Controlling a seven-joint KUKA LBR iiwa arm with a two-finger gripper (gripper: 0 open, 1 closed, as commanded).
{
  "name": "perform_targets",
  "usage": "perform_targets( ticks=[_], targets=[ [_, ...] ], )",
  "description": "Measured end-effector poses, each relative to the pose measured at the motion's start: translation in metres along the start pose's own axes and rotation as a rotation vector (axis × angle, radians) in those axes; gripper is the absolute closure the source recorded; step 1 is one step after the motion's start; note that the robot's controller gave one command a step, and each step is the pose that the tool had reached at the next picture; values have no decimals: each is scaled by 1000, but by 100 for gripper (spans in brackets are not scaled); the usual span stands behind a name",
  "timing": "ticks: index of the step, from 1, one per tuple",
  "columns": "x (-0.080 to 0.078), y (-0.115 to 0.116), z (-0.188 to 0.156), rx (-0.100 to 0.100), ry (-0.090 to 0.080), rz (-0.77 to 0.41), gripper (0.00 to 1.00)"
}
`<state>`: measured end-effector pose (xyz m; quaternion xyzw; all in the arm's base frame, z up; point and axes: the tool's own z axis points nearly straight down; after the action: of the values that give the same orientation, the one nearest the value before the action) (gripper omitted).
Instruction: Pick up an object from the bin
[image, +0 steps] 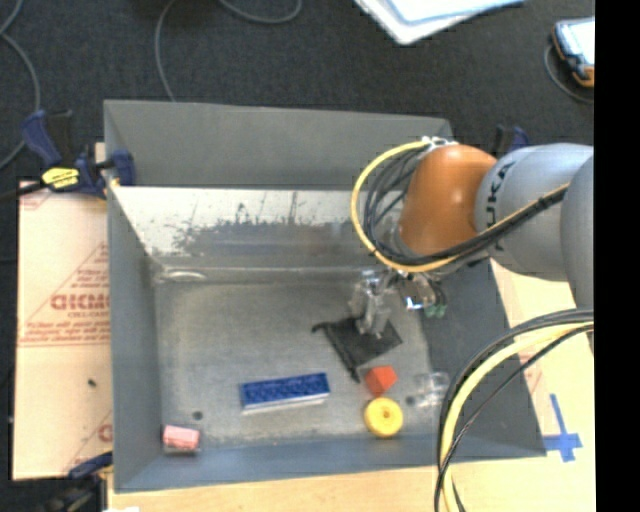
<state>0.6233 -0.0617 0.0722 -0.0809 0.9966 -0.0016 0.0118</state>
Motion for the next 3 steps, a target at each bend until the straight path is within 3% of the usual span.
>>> perform_targets(
  ticks=[2,3],
  targets=[
    [1,0,0,0,-1,14,100],
    [-7,-61,0,3,-8,-15,100]
  ],
)
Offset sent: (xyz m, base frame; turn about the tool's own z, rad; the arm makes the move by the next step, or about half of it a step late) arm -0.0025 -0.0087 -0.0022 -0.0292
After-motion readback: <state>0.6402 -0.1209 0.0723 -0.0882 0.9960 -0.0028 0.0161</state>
